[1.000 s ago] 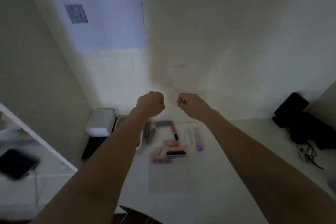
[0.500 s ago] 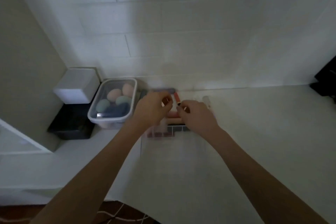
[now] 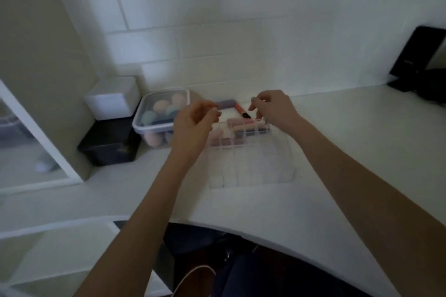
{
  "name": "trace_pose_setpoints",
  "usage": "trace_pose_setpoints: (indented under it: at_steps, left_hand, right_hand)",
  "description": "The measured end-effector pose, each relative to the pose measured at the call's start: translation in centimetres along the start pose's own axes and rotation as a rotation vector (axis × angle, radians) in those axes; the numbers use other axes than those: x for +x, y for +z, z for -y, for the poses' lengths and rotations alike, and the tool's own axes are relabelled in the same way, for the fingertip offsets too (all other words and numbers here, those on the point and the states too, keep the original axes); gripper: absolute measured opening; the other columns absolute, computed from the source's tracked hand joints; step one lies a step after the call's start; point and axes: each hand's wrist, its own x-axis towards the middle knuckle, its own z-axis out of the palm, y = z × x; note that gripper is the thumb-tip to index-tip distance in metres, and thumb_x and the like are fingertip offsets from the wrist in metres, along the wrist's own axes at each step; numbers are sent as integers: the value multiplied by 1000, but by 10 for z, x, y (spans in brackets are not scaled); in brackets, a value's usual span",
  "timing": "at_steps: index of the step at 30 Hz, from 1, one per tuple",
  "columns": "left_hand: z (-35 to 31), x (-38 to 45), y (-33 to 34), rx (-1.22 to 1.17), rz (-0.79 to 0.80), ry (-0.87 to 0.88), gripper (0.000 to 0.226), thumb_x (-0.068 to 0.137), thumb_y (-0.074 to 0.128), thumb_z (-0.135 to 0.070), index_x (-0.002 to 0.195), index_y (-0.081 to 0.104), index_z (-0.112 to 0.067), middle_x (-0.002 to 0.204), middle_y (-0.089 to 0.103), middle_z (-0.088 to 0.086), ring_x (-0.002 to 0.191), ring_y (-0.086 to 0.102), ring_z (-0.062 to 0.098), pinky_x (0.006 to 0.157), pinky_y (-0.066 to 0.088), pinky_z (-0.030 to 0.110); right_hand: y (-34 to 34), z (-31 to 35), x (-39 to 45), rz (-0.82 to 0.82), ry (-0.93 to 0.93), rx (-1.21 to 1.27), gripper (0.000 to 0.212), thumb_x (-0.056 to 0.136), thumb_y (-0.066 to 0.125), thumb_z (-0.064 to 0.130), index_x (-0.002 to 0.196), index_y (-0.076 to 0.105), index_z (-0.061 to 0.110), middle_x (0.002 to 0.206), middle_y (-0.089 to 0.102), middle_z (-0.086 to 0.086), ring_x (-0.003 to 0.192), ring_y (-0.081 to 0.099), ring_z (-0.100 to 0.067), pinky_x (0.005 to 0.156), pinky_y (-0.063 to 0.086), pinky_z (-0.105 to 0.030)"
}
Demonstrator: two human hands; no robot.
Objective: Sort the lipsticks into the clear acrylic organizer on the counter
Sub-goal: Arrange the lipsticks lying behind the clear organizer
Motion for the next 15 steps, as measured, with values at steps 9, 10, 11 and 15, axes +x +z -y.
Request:
trace_pose_setpoints:
  at_steps: [9,10,11,15]
  left_hand:
    - [29,-16,-9,330,-112,36,15,91,52,-22,81,61,-17,67,62,-2,61,57,12,56,44,25]
    - [27,-17,-8,317,-109,16,20,92,52,-28,76,59,-18,64,60,-3,57,55,12,53,42,26]
    - [27,-17,-9,296,-108,-2,27,93,51,-35,72,58,-18,60,58,-3,54,53,12,49,42,28]
    - [24,-23,-8,324,-60,25,31,89,47,-42,74,59,-17,79,69,5,63,60,20,58,51,41]
  right_hand:
    - [-4,6,-5,117,51,-49,28,95,50,20,80,69,5,59,59,4,31,48,4,36,35,-7]
    - [-4,6,-4,128,54,-39,28,95,50,19,81,70,4,60,59,5,32,48,6,36,34,-6]
    - [-3,5,-4,136,58,-30,29,95,50,19,81,70,5,60,60,5,32,48,6,39,36,-8]
    - [0,0,-1,106,63,-5,29,94,51,23,73,69,13,60,62,-2,42,50,-7,52,40,-22]
